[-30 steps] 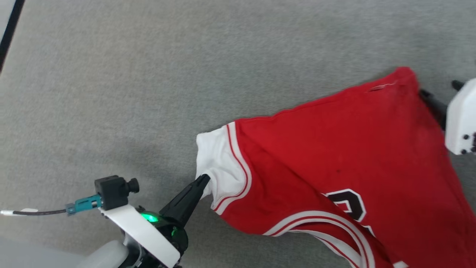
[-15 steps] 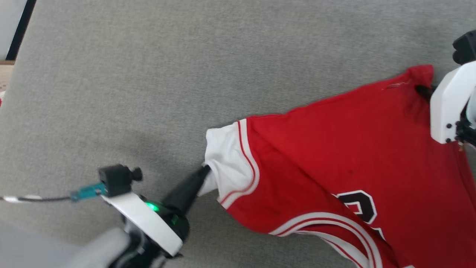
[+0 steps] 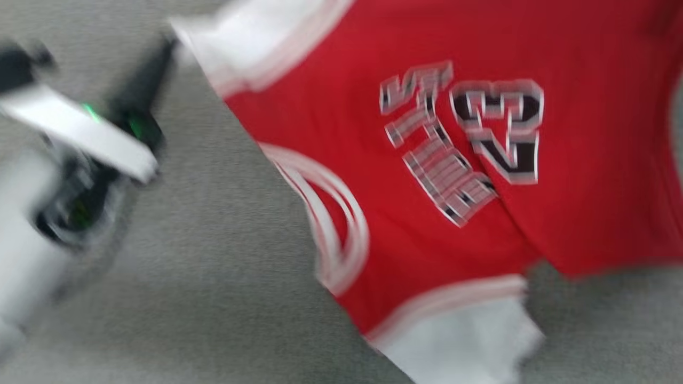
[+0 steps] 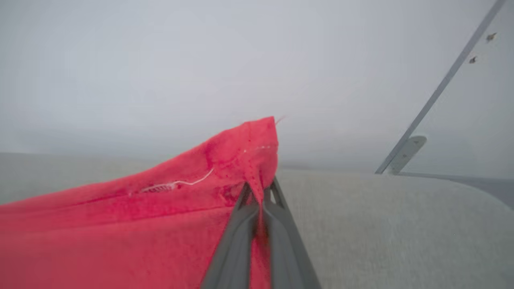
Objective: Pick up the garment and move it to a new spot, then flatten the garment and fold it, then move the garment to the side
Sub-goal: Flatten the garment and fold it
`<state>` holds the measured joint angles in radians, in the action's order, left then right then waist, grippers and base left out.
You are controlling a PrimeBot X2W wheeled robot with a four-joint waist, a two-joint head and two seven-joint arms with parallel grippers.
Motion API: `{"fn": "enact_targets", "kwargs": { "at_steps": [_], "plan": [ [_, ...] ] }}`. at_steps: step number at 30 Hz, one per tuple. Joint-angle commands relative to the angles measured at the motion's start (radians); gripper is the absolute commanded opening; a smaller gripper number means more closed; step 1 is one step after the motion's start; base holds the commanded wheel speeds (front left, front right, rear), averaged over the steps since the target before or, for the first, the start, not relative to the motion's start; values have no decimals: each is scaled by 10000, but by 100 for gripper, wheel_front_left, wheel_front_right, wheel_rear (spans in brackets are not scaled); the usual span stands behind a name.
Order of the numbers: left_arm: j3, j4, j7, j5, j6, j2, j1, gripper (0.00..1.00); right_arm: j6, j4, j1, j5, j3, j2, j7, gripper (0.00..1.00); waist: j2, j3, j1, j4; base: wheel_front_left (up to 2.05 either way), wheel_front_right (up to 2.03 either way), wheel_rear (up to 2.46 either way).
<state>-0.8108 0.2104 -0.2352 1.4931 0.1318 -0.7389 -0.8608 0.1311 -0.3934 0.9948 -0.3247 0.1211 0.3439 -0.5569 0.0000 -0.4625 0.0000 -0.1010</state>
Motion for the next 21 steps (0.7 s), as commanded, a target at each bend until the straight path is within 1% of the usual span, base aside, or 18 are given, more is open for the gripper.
{"fn": "enact_targets", "kwargs": {
  "at_steps": [1, 5, 7, 12, 15, 18, 21],
  "plan": [
    [139, 103, 58, 58, -23, -87, -352, 0, -6, -104, 274, 124, 144, -58, 169, 0, 0, -194, 0, 312, 0, 0, 0],
    [755, 1059, 498, 503, -23, -129, -2056, 0, -8, -779, 1753, 725, 953, -641, 1028, 0, 0, -421, 0, 732, 0, 0, 0],
    [1081, 1642, 607, 495, -24, -172, -2954, 0, -12, -1037, 2450, 1099, 1372, -879, 1631, 0, 0, -494, 0, 894, 0, 0, 0],
    [1616, 3216, 640, 317, -35, -185, -5005, 0, -39, -1768, 3849, 1799, 2267, -1459, 2978, 0, 0, -529, 0, 1242, 0, 0, 0],
    [1893, 3815, 428, 258, -36, -140, -6049, 0, -45, -2288, 4389, 2121, 2627, -1626, 3594, 0, 0, -413, 0, 1360, 0, 0, 0],
    [2050, 3833, 256, 297, -36, 32, -6615, 0, -52, -2647, 4756, 2306, 2986, -1618, 4224, 0, 0, -293, 0, 1379, 0, 0, 0],
    [2030, 3485, 341, 514, -36, 164, -6451, 0, -51, -3107, 4715, 2337, 3190, -1584, 4450, 0, 0, -248, 0, 1301, 0, 0, 0]
  ]
}}
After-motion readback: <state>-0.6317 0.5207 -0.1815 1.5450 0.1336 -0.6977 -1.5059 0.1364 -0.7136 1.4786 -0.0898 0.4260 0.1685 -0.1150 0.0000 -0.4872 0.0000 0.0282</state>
